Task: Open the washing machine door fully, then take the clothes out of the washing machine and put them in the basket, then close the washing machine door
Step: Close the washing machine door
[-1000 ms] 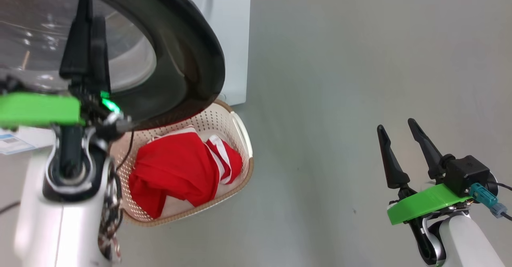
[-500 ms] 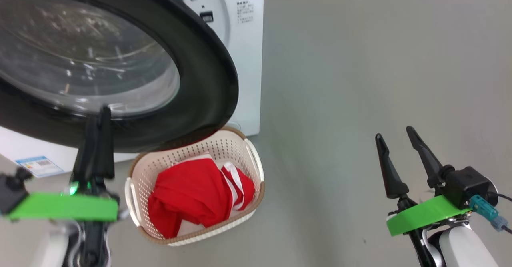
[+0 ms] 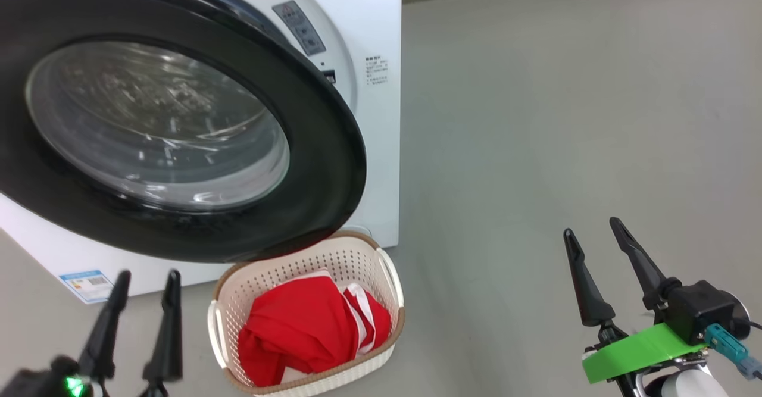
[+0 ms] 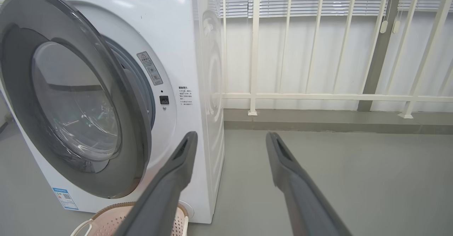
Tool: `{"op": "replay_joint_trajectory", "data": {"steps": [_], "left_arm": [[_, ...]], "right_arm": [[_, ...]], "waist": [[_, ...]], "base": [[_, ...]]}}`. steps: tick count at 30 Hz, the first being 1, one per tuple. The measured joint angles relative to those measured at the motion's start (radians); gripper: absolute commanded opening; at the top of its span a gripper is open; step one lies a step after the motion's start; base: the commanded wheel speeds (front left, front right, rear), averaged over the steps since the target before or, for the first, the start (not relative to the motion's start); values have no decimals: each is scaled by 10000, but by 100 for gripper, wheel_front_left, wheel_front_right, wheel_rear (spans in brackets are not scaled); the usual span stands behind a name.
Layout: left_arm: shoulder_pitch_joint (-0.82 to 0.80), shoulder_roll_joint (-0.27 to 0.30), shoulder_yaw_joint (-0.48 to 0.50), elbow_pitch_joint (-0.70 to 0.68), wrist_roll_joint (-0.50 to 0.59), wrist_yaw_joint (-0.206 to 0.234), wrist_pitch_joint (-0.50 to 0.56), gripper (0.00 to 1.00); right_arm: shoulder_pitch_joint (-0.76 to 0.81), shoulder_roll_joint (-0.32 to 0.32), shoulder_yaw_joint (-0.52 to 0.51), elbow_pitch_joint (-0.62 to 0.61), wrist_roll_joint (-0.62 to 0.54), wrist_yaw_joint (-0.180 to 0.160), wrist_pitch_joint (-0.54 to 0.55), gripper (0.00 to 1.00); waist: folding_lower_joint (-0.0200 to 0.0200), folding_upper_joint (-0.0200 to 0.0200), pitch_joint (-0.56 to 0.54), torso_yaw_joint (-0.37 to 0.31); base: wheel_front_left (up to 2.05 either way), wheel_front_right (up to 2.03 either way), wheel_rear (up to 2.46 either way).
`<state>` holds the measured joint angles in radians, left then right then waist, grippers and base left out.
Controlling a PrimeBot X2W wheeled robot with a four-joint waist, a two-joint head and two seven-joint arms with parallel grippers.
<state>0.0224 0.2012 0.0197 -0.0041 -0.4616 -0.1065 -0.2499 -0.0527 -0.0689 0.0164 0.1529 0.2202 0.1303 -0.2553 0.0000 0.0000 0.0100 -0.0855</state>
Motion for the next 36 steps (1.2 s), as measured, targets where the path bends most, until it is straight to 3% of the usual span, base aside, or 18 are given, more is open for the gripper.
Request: {"op": "replay_joint_trajectory", "data": {"steps": [6, 12, 28, 29, 30, 31, 32, 33, 36], "left_arm": [[774, -322, 529, 138, 1337, -90, 2, 100], [1018, -779, 761, 700, 2013, -174, 2, 100], [1027, -886, 660, 928, 2337, -184, 2, 100], [1029, -884, 629, 932, 2339, -184, 2, 100], [1029, -884, 600, 934, 2351, -184, 2, 100], [1029, -884, 581, 938, 2428, -184, 2, 100], [1028, -882, 556, 938, 2523, -184, 2, 100], [1028, -882, 518, 938, 2564, -184, 2, 100], [1025, -895, 456, 918, 2581, -184, 2, 100]], "right_arm": [[144, 23, -58, -180, -27, 0, 0, 100], [515, 59, -127, -247, -35, 0, 0, 100], [685, 54, -92, -188, -61, 0, 0, 100], [684, 46, -79, -153, -102, 0, 0, 90], [682, 29, -54, -94, -132, 0, 0, 48], [680, 4, -19, -31, -138, 0, 0, 33], [675, -31, 27, 46, -138, 0, 0, 6], [662, -58, 69, 134, -138, 0, 0, 0], [416, -63, 230, 548, 29, 0, 0, 0]], "waist": [[0, -1, -296, 74], [0, 0, -505, 149], [0, 0, -661, 280], [0, 0, -656, 297], [0, 0, -650, 317], [0, 0, -643, 341], [1, 0, -635, 373], [0, 0, -624, 411], [0, 0, -575, 559]], "base": [[0, 0, 0], [0, 0, 0], [0, 0, 0], [0, 0, 0], [0, 0, 0], [0, 0, 0], [0, 0, 0], [0, 0, 0], [0, 0, 0]]}}
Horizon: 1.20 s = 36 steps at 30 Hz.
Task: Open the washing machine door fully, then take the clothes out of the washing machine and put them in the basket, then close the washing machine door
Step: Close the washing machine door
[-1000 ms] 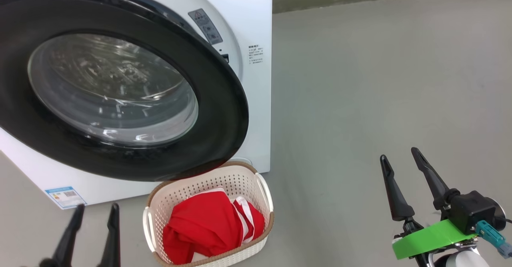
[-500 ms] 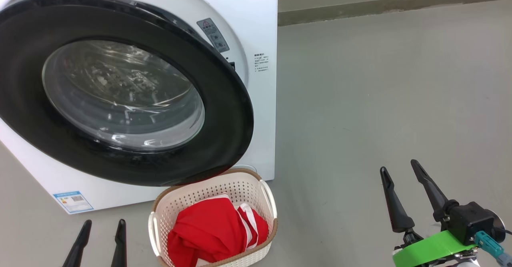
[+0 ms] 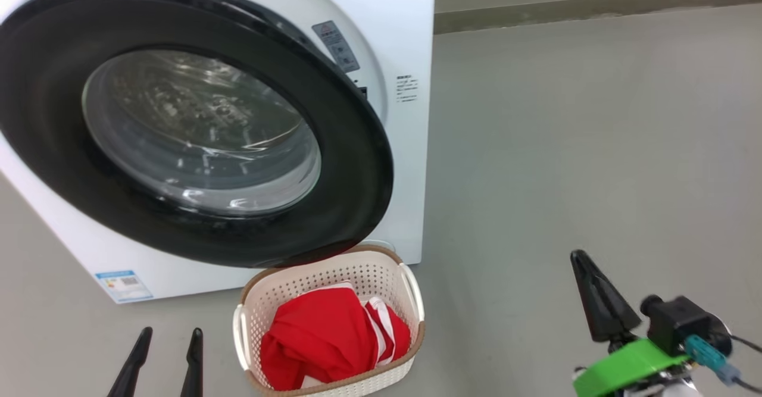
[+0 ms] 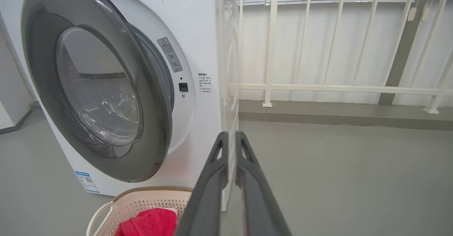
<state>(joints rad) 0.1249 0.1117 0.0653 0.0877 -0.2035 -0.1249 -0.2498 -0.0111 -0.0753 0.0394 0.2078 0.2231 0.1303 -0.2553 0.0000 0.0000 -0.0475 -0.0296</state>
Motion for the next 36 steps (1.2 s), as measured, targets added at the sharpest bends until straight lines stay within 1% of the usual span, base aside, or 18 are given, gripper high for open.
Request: {"op": "replay_joint_trajectory", "data": {"steps": [5, 11, 15, 22, 26, 30, 32, 36], "left_arm": [[-26, -27, -127, -105, -13, 0, 0, 100], [-94, -123, -430, -203, -59, 0, 0, 100], [-252, -140, -558, -219, -59, 0, 0, 100], [-631, -180, -859, -257, 12, -2, 0, 100], [-860, -257, -895, -280, 10, -2, 0, 100], [-1087, -291, -989, -305, 4, -2, 0, 100], [-1166, -307, -1016, -316, 4, -2, 0, 100], [-1406, -349, -1124, -384, 2, -2, 0, 100]], "right_arm": [[-958, -19, 665, 817, 349, 0, 0, 0], [-2507, -305, 2199, 1802, 681, 0, 0, 0], [-3526, -535, 3022, 2334, 963, 0, 0, 0], [-5276, -782, 4021, 3127, 1643, 0, 0, 0], [-6159, -903, 4247, 3636, 1825, 0, 0, 0], [-6912, -1076, 4228, 4100, 1979, 0, 0, 0], [-7217, -1108, 4115, 4301, 2234, 0, 0, 0], [-8004, -1331, 4052, 4602, 2270, 25, -4, 0]], "waist": [[0, 0, 122, 341], [0, 0, 315, 857], [0, 0, 460, 1254], [0, 0, 883, 1973], [0, 0, 1182, 2373], [0, 0, 1543, 2707], [0, 0, 1740, 2840], [0, 1, 2263, 3071]], "base": [[0, 0, 0], [0, 0, 0], [0, 0, 0], [0, 0, 0], [0, 0, 0], [0, 0, 0], [0, 0, 0], [0, 0, 0]]}}
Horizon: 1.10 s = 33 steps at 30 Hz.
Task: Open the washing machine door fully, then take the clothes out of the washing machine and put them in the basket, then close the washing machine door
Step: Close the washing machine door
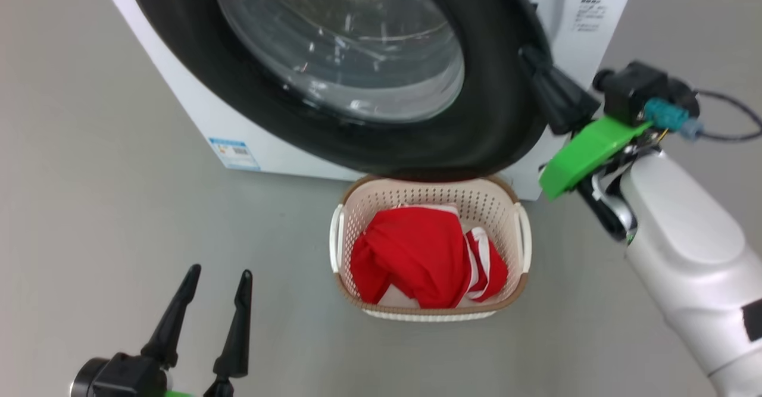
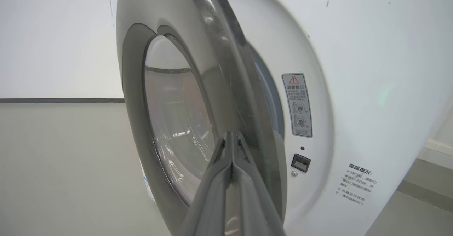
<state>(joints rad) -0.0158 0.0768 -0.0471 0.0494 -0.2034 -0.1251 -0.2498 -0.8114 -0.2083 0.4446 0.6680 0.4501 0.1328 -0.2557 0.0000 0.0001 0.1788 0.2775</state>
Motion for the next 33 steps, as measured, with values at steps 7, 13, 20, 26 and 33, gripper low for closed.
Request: {"op": "replay_joint_trajectory", "data": {"steps": [7, 13, 20, 26, 33], "left_arm": [[-598, -67, -228, -48, 0, 0, 0, 100], [-1154, -130, -495, -92, 2, 0, 0, 100], [-1589, -182, -727, -56, 4, 0, 0, 100], [-1842, -194, -803, 38, 4, 0, -2, 100], [-1941, -186, -583, 67, -48, 0, 0, 100]], "right_arm": [[-1130, -249, 140, 299, 347, -8, 2, 0], [-2221, -527, 433, 688, 357, -8, 2, 0], [-3219, -548, 548, 1055, 178, 86, -12, 0], [-3456, -255, 322, 1214, -364, 173, -42, 0], [-3268, -56, 50, 738, -757, 127, -36, 0]], "waist": [[0, 0, 782, 113], [0, 0, 1477, 156], [0, 0, 2191, 269], [0, 0, 2530, 395], [0, 0, 2531, 171]], "base": [[0, 0, 0], [0, 0, 0], [0, 0, 0], [0, 0, 0], [0, 0, 0]]}}
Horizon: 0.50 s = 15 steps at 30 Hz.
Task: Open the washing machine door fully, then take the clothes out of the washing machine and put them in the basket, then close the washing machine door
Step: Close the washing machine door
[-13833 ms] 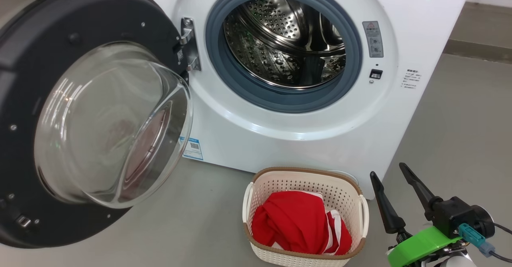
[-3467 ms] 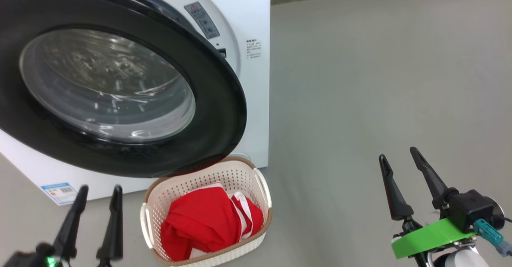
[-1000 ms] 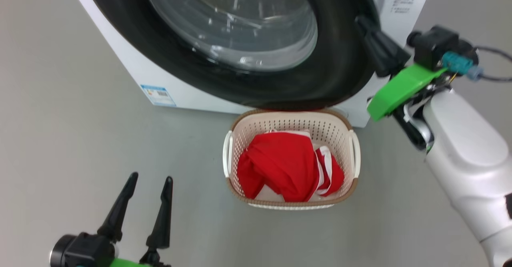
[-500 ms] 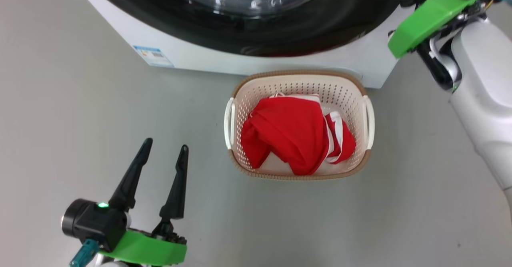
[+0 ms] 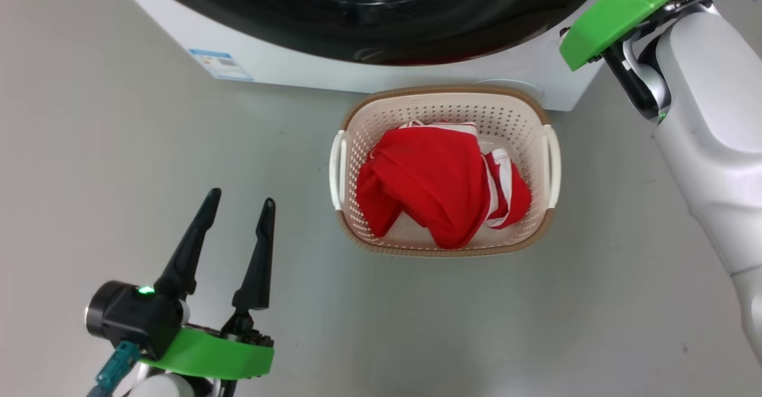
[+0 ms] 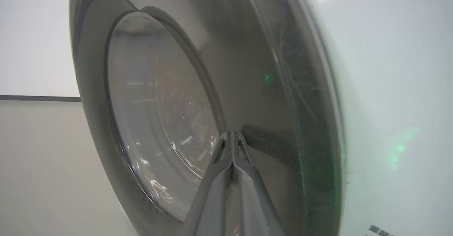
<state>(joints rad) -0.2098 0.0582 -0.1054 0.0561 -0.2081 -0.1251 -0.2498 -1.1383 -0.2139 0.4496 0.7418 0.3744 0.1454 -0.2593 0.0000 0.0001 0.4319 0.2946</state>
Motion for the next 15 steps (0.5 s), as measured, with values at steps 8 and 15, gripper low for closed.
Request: {"op": "replay_joint_trajectory", "data": {"steps": [8, 15], "left_arm": [[-8, -52, 405, 71, -295, 0, -2, 100], [27, -63, 784, 174, -261, 0, -42, 100]], "right_arm": [[1936, 84, -855, -1860, -107, -109, -2, 100], [4390, 416, -1812, -3444, -746, -109, -2, 100]], "waist": [[0, 0, -360, -494], [-1, 0, -1053, -1064]], "base": [[0, 0, 0], [0, 0, 0]]}}
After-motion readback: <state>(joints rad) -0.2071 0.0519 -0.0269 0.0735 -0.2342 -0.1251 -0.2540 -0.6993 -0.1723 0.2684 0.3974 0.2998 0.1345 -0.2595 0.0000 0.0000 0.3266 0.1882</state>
